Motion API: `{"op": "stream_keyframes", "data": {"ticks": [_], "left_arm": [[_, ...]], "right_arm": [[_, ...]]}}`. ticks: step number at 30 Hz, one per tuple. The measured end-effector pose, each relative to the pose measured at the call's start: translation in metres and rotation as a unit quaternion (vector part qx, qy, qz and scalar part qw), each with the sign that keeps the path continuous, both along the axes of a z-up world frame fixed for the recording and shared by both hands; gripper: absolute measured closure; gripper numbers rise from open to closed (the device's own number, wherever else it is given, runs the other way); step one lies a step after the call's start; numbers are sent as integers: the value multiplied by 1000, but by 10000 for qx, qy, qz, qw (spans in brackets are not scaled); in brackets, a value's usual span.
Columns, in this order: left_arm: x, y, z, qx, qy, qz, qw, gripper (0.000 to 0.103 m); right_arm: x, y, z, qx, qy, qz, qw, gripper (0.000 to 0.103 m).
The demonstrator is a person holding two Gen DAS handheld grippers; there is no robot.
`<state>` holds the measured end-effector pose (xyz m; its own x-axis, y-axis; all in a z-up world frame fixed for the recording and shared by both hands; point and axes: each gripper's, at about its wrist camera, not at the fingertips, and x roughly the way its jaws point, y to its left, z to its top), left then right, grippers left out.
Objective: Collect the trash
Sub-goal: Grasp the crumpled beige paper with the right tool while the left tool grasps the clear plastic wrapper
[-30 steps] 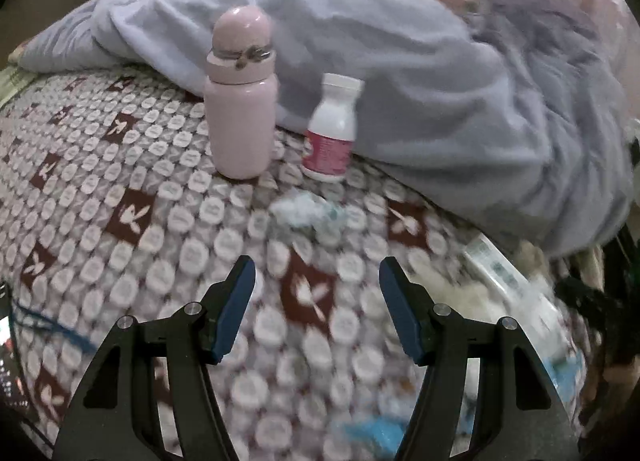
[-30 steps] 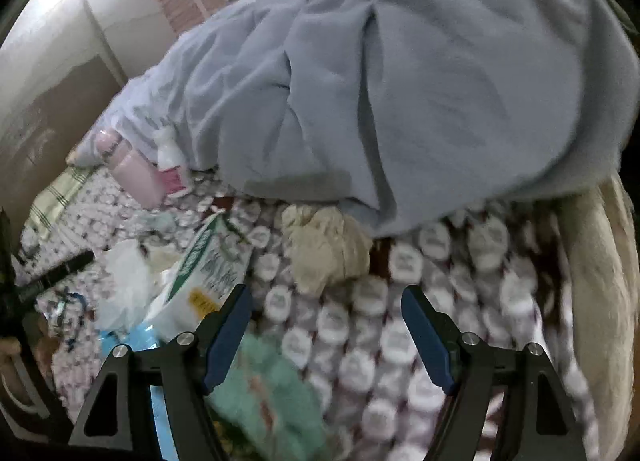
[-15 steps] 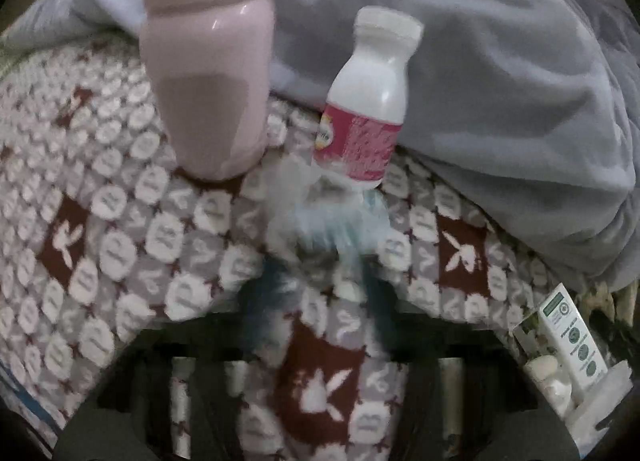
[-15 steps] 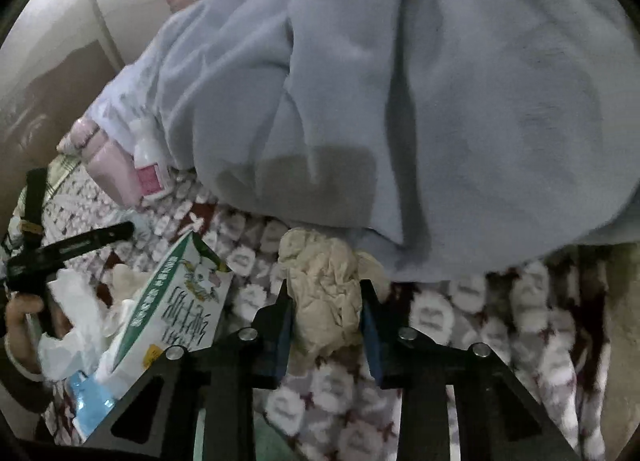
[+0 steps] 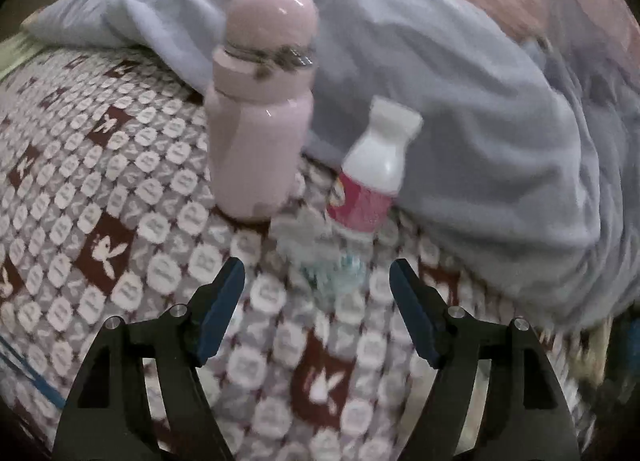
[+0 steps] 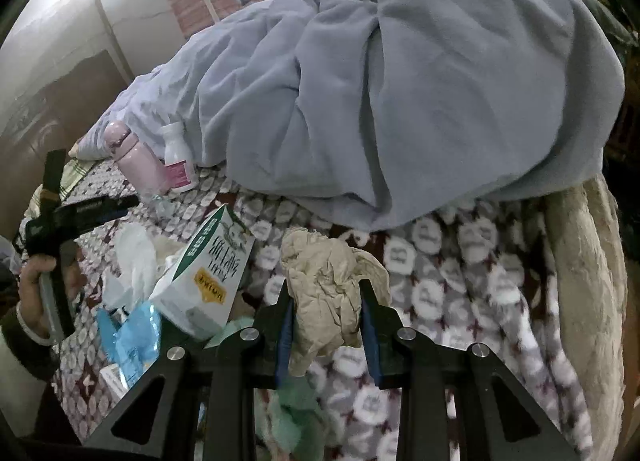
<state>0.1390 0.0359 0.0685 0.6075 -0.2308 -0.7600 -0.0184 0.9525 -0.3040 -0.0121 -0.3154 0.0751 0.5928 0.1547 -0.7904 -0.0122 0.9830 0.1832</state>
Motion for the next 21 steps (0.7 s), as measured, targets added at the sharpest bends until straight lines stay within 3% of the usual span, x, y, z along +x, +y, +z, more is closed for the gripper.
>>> {"op": "stream_keyframes", "data": {"ticks": [3,6,7,8,11,15,21], "left_arm": [[19,-7,-9,-30,160,116,9998,29],[32,-21,-29,553,473,110,9973,30],[34,-24,-36,643,556,54,9964,44],[35,-25,-44,554,643,-33,9964,72],[27,-15,-42,352,631,44,9974,82],[4,0,-18,-78,477,-132,9987,89],[-60,-21,35,-35,12,-900,9959,90]], "right_arm": [[-1,2,1,-55,-20,43,10000,74],[-2,1,1,-24,-44,66,10000,74],[-3,0,1,8,-57,60,10000,75],[-4,-1,2,33,-68,50,10000,75],[-10,-4,3,79,-99,33,9999,74],[-17,-4,8,78,-156,24,9998,74],[-42,-1,23,157,-320,-25,9994,74]]}}
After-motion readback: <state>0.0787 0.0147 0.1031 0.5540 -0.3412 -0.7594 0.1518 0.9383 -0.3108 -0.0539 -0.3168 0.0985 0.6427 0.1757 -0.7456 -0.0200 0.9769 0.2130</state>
